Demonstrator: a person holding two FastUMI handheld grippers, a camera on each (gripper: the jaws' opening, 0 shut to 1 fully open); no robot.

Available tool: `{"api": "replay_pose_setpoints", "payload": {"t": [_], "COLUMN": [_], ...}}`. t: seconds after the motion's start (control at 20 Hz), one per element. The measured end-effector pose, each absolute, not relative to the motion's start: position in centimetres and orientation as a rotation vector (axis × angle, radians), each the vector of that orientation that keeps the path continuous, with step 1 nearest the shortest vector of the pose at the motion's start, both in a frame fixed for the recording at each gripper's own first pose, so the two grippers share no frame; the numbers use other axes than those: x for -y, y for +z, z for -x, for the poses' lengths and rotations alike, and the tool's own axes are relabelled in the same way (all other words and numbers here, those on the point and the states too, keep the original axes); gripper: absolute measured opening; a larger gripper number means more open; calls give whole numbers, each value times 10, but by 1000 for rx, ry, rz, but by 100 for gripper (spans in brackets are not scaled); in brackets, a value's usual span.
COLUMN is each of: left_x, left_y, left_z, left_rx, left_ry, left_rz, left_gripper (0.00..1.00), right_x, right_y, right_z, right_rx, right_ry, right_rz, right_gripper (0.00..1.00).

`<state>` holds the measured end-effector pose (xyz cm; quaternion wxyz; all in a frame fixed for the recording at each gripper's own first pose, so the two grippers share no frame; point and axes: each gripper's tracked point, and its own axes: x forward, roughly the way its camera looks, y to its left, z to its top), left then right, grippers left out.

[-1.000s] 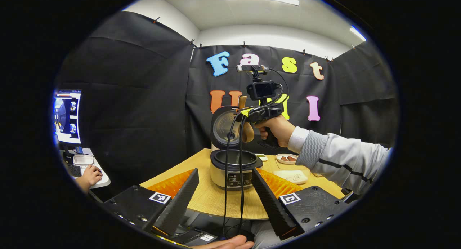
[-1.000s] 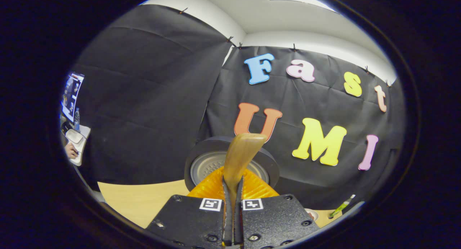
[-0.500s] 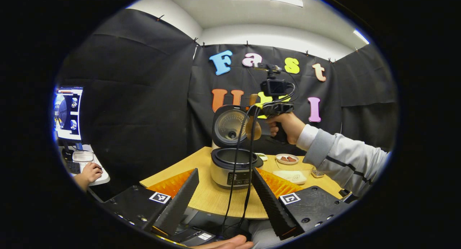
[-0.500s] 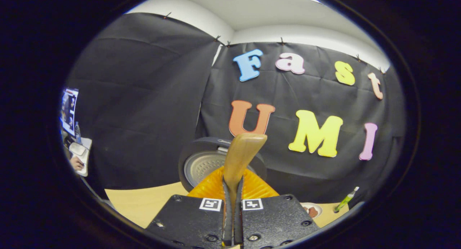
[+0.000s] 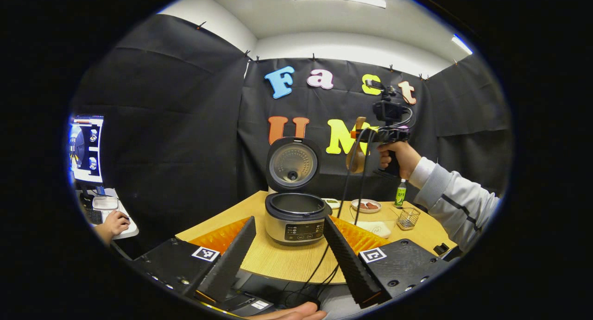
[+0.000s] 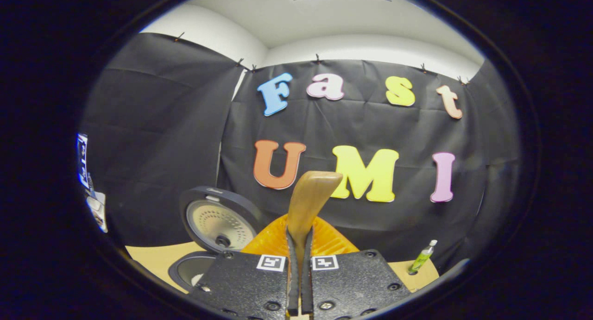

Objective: Close the left gripper, press the button to open the rice cooker; take a wooden spoon from the chopstick holder with the right hand, scoop a spoonful of rice and pour it into the rice cooker, then put the wooden spoon back into the chopstick holder.

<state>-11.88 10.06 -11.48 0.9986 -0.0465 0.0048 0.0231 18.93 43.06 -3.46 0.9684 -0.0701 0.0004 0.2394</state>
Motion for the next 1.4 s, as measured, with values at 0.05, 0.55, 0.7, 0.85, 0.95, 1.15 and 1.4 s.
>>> {"api": "replay_pose_setpoints", "payload": {"t": [0.05, 0.55, 0.7, 0.85, 0.95, 1.15, 1.4], "left_x": [-97, -86, -68, -54, -43, -27, -14], "left_y": [-114, -122, -114, -113, -116, -120, -125], "left_z": [119, 105, 81, 74, 74, 62, 40], "left_rx": [-4, -6, -10, -8, -8, -9, -39], "left_ry": [46, 53, 36, 28, 13, -14, -14], "left_rz": [89, 150, 162, 126, 102, 76, 57], "left_gripper": [94, 94, 95, 94, 94, 94, 94], "right_x": [-413, -248, -205, -172, -159, -131, -101], "right_y": [-33, -51, -65, -89, -113, -157, -208], "right_z": [-196, -238, -247, -255, -264, -269, -278], "right_rx": [0, -9, -15, -47, -76, -138, -226], "right_ry": [464, 298, 250, 223, 209, 188, 155], "right_rz": [134, 21, 38, 10, 13, 18, -5], "right_gripper": [7, 7, 8, 9, 10, 12, 12]}}
